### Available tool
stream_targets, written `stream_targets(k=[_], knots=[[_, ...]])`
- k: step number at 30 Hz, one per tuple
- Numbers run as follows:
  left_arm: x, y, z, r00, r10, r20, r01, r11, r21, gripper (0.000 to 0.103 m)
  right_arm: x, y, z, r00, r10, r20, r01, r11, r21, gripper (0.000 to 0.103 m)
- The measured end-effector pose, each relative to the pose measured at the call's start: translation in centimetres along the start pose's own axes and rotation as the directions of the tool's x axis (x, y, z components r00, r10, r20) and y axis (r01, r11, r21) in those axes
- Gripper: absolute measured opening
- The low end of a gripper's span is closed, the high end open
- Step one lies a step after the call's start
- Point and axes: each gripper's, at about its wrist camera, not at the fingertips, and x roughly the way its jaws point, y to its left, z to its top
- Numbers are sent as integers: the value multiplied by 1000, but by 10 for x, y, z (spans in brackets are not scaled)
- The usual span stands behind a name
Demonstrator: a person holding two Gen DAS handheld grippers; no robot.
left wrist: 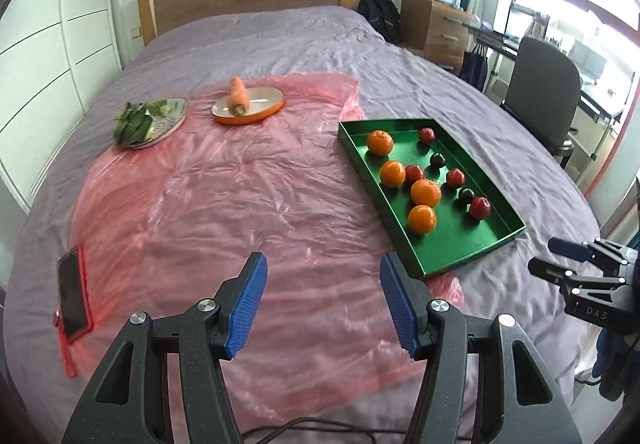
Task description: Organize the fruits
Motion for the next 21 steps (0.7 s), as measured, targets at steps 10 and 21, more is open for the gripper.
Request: stream_targets(k=[10, 21], knots=[[-42, 25, -25, 997, -9, 78, 9, 1000, 6, 56, -34, 36, -27, 1000, -24, 5, 24, 1000, 0, 99], [-60, 85, -84, 992, 118, 53, -109, 983, -146, 61, -40, 98, -50, 999, 49, -11, -50, 991, -121, 103]])
